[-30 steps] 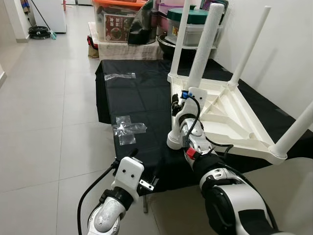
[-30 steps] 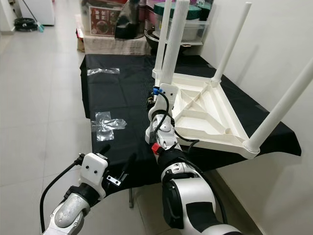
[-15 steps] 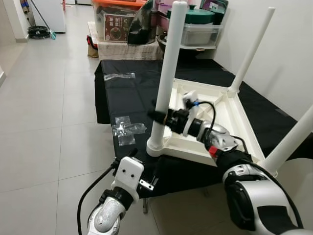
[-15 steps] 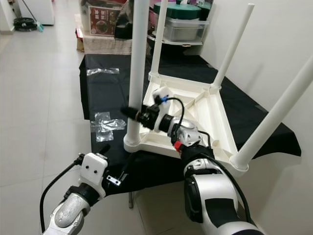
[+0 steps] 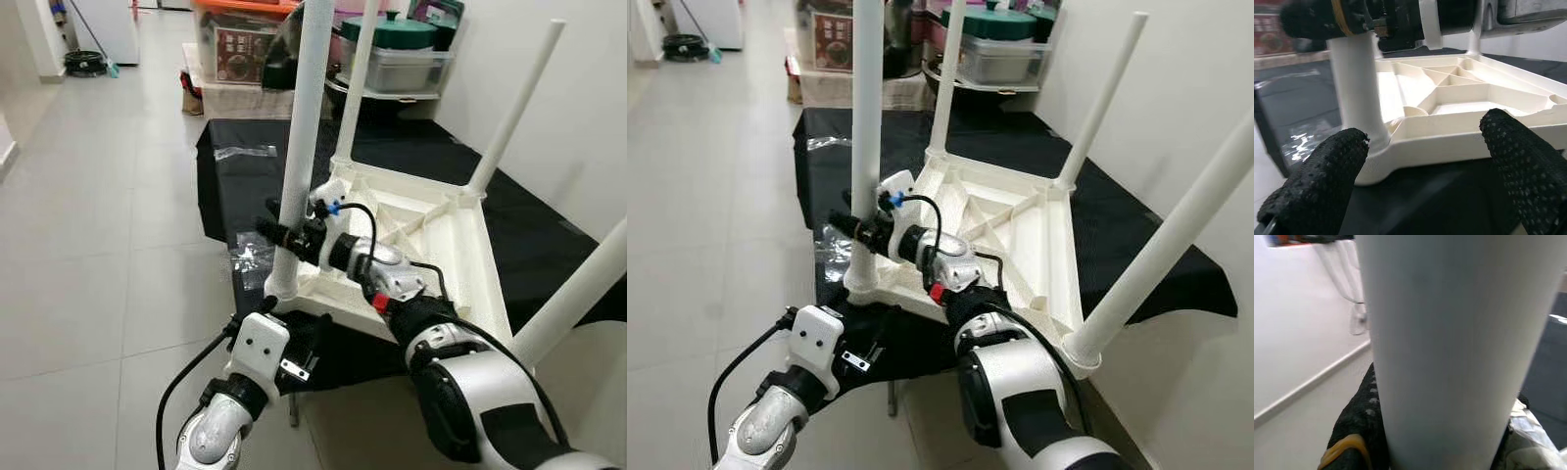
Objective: Building children table
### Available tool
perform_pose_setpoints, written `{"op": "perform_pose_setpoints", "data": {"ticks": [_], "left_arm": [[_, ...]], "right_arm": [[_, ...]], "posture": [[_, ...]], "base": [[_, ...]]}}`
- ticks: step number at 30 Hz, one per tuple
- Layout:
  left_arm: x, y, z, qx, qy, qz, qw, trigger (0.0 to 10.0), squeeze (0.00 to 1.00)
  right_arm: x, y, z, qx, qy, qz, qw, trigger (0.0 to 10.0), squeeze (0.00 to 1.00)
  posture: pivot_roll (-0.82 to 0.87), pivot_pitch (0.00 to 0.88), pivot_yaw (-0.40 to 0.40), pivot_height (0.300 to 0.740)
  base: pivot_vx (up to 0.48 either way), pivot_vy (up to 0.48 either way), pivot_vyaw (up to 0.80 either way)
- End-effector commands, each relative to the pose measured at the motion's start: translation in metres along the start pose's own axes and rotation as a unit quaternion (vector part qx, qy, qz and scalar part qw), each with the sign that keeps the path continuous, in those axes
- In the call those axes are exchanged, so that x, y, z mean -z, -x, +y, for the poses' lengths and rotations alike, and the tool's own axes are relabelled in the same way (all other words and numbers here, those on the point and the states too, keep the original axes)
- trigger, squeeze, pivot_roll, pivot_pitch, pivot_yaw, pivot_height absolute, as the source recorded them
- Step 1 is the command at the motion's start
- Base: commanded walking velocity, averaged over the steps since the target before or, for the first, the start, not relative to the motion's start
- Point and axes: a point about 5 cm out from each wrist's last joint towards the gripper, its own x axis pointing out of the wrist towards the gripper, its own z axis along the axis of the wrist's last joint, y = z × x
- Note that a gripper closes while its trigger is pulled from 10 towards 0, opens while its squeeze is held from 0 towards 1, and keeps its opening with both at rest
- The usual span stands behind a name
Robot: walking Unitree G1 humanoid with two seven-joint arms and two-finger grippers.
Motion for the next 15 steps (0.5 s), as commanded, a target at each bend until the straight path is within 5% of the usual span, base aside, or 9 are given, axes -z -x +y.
{"op": "perform_pose_setpoints", "data": {"ticks": [1, 2, 4, 5, 6, 8, 13, 14, 15], "left_arm": [[0.002, 0.001, -0.002, 0.000, 0.004, 0.007, 1.000, 10.0, 0.00], [0.002, 0.001, -0.002, 0.000, 0.004, 0.007, 1.000, 10.0, 0.00], [0.003, 0.000, -0.002, 0.002, 0.003, 0.008, 1.000, 10.0, 0.00], [0.003, 0.000, -0.002, 0.002, 0.003, 0.008, 1.000, 10.0, 0.00], [0.003, 0.000, -0.002, 0.003, 0.002, 0.009, 1.000, 10.0, 0.00], [0.003, 0.000, -0.002, 0.003, 0.001, 0.009, 1.000, 10.0, 0.00], [0.003, 0.000, -0.001, 0.003, 0.000, 0.008, 1.000, 10.0, 0.00], [0.003, 0.001, -0.001, 0.003, 0.000, 0.008, 1.000, 10.0, 0.00], [0.003, 0.001, -0.001, 0.004, 0.000, 0.008, 1.000, 10.0, 0.00]], "right_arm": [[-0.003, 0.009, -0.022, 0.105, -0.001, -0.005, 0.994, 0.0, 0.00], [-0.003, 0.009, -0.022, 0.105, -0.001, -0.005, 0.994, 0.0, 0.00], [0.006, 0.029, -0.053, 0.305, -0.011, 0.020, 0.952, 0.0, 0.00], [0.006, 0.029, -0.053, 0.305, -0.011, 0.020, 0.952, 0.0, 0.00], [0.017, 0.049, -0.070, 0.456, -0.033, 0.035, 0.888, 0.0, 0.00], [0.022, 0.056, -0.072, 0.506, -0.047, 0.035, 0.861, 0.0, 0.00], [0.028, 0.054, -0.064, 0.535, -0.058, 0.032, 0.842, 0.0, 0.00], [0.029, 0.048, -0.057, 0.523, -0.063, 0.028, 0.850, 1.1, 0.00], [0.028, 0.044, -0.053, 0.516, -0.065, 0.024, 0.854, 1.1, 0.00]], "posture": [[0.08, 0.020, -0.138, 0.740], [0.08, 0.020, -0.138, 0.740], [0.07, 0.019, -0.135, 0.740], [0.07, 0.019, -0.135, 0.740], [0.07, 0.018, -0.134, 0.740], [0.08, 0.018, -0.132, 0.740], [0.08, 0.017, -0.132, 0.740], [0.08, 0.012, -0.130, 0.740], [0.08, 0.012, -0.130, 0.740]], "base": [[0.000, 0.000, 0.00], [0.000, 0.000, 0.00], [0.000, 0.000, 0.00], [0.000, 0.000, 0.00], [0.000, 0.000, 0.00], [0.000, 0.000, 0.00], [0.000, 0.000, 0.00], [0.000, 0.000, 0.00], [0.000, 0.000, 0.00]]}}
